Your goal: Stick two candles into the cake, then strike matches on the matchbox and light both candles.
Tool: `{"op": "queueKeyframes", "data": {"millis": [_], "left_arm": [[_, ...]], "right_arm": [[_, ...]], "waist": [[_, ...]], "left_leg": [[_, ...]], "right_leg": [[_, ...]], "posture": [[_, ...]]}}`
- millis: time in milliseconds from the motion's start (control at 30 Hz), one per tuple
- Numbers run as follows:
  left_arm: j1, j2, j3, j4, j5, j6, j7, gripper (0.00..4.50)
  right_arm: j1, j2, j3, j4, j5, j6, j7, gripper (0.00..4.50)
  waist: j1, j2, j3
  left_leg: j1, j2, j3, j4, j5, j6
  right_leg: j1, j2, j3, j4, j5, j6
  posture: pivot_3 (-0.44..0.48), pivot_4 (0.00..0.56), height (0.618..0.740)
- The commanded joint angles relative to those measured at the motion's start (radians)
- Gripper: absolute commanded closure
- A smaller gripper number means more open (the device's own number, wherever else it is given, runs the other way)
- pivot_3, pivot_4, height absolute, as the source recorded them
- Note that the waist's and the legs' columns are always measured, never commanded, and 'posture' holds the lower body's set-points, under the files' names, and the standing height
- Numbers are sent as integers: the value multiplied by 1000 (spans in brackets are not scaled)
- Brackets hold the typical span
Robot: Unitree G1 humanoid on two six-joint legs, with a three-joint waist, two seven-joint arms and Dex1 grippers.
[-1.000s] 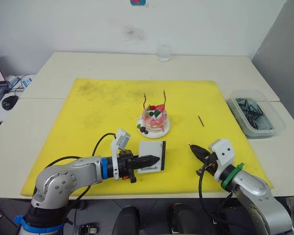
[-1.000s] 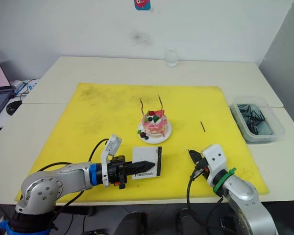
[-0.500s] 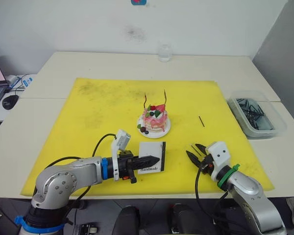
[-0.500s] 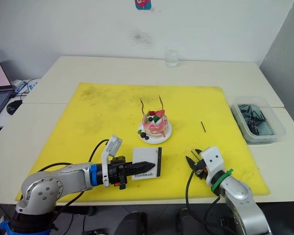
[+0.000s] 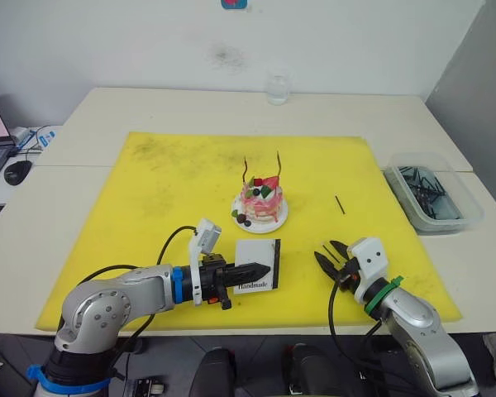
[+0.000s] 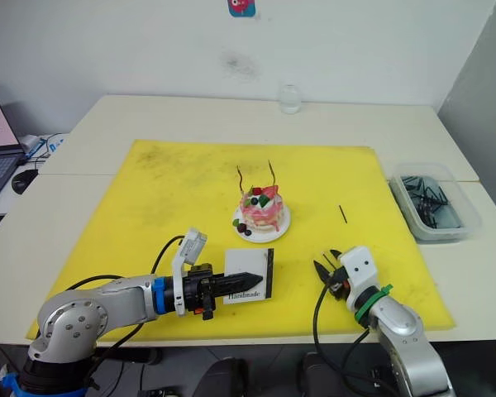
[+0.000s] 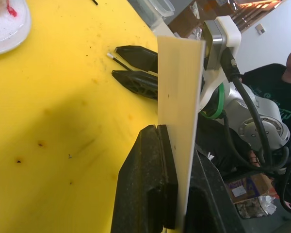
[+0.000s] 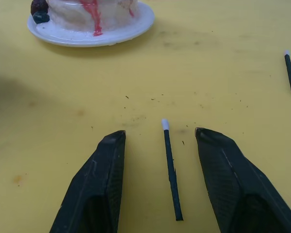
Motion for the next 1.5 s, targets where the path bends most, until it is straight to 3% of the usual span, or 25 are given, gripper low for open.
{"op": "queueKeyframes", "data": {"millis": [33,133,167,567,767,967,1233,1500], "left_arm": [[-3,-1,3,-28,-18,-12,-2,4500],[-4,-1,2,-29,-18,-12,-3,4500],[-4,-1,2,-29,-18,-12,-3,4500],[-50,-31,3,2,-21,-9,25,4500],[-174,-56,-13,68,-5,22,62,4500],[-268,-68,-62,97,110,-29,78,4500],[-281,-80,-87,70,164,-42,67,4500],[-273,-96,-85,58,173,-38,69,4500]], "right_arm": [[6,-5,-25,4,-7,1,-18,3404],[8,-5,-22,3,-10,3,-20,4443],[9,-4,-20,3,-11,2,-21,4482],[-24,-22,-44,-74,22,6,0,4482],[-111,-186,-73,-258,60,61,120,4482],[-251,-410,-69,-360,110,135,294,4482],[-395,-573,50,-372,39,127,415,4482],[-531,-544,232,-341,-75,189,422,4482]], "waist": [[0,0,0],[0,0,0],[0,0,0],[1,0,0],[2,0,0],[1,0,0],[1,0,1],[1,0,1]], "left_leg": [[0,0,0,0,0,0],[0,0,0,0,0,0],[0,0,0,0,0,0],[0,0,0,0,0,0],[0,-1,0,1,0,0],[0,-1,0,0,0,0],[-1,-1,-1,0,0,0],[-1,-1,-1,1,0,0]], "right_leg": [[0,0,0,0,0,0],[0,0,0,0,0,-1],[0,0,0,0,0,-1],[0,0,0,0,0,0],[0,1,0,0,1,2],[0,2,0,0,1,2],[0,2,0,-1,1,2],[0,2,0,0,1,2]], "posture": [[0,150,740],[0,150,740],[0,150,740],[0,150,740],[0,150,740],[0,150,740],[0,150,740],[0,150,740]]}}
